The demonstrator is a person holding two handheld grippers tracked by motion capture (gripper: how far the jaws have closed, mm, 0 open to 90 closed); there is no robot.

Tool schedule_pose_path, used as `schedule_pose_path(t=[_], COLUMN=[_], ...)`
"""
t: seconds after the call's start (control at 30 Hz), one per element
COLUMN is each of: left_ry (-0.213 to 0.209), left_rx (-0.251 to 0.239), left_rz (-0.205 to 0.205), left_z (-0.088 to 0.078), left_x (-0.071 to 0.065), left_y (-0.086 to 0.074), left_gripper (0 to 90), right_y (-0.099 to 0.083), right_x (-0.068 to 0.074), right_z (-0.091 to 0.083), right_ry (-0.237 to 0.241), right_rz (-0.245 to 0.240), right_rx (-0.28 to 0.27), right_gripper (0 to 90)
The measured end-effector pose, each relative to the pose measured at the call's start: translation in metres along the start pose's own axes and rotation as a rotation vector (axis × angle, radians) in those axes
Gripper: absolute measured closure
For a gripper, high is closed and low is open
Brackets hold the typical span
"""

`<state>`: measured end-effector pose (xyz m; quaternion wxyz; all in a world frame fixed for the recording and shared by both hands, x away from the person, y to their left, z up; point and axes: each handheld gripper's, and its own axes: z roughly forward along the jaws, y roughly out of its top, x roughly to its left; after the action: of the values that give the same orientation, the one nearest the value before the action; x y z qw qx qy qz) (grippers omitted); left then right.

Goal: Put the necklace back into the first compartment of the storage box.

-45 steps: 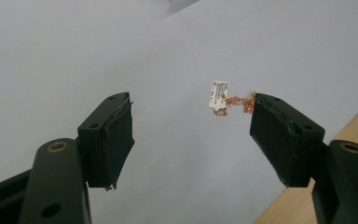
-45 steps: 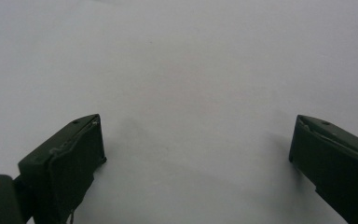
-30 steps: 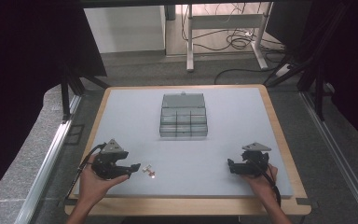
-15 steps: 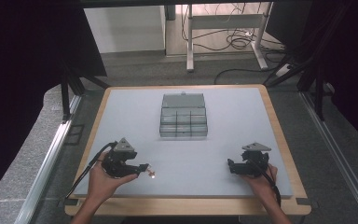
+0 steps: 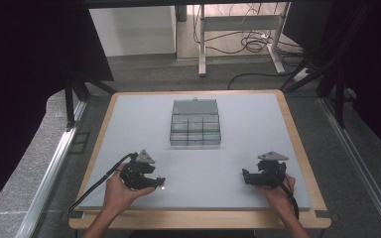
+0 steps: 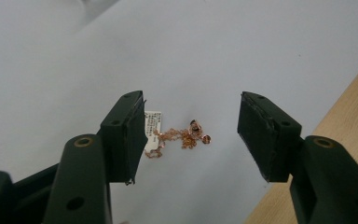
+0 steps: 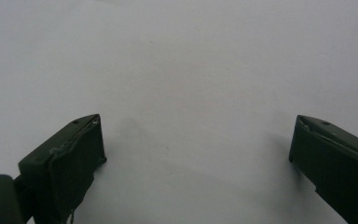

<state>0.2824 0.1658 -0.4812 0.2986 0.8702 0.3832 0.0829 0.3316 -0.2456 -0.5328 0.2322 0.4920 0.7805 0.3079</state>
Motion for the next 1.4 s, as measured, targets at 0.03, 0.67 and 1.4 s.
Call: schedule_pose_path(t=[0.03, 0.67, 1.4], left_ry=[-0.003, -0.010, -0.022], left_rx=[0.005, 0.096, 0.124], left_rz=[0.000, 0.026, 0.058], left_z=[0.002, 0.028, 0.039], left_x=[-0.001, -0.003, -0.005], left_y=[0.000, -0.008, -0.008], left_gripper=[43.4, 57.2, 72.2], right_y=[0.000, 0.000, 0.000], right_x=[0.000, 0.000, 0.000], right_z=[0.000, 0.000, 0.000], right_ry=[0.000, -0.002, -0.001], right_rz=[0.000, 0.001, 0.001], right_rx=[0.000, 0.000, 0.000], right_gripper=[2.9, 3.0, 2.9])
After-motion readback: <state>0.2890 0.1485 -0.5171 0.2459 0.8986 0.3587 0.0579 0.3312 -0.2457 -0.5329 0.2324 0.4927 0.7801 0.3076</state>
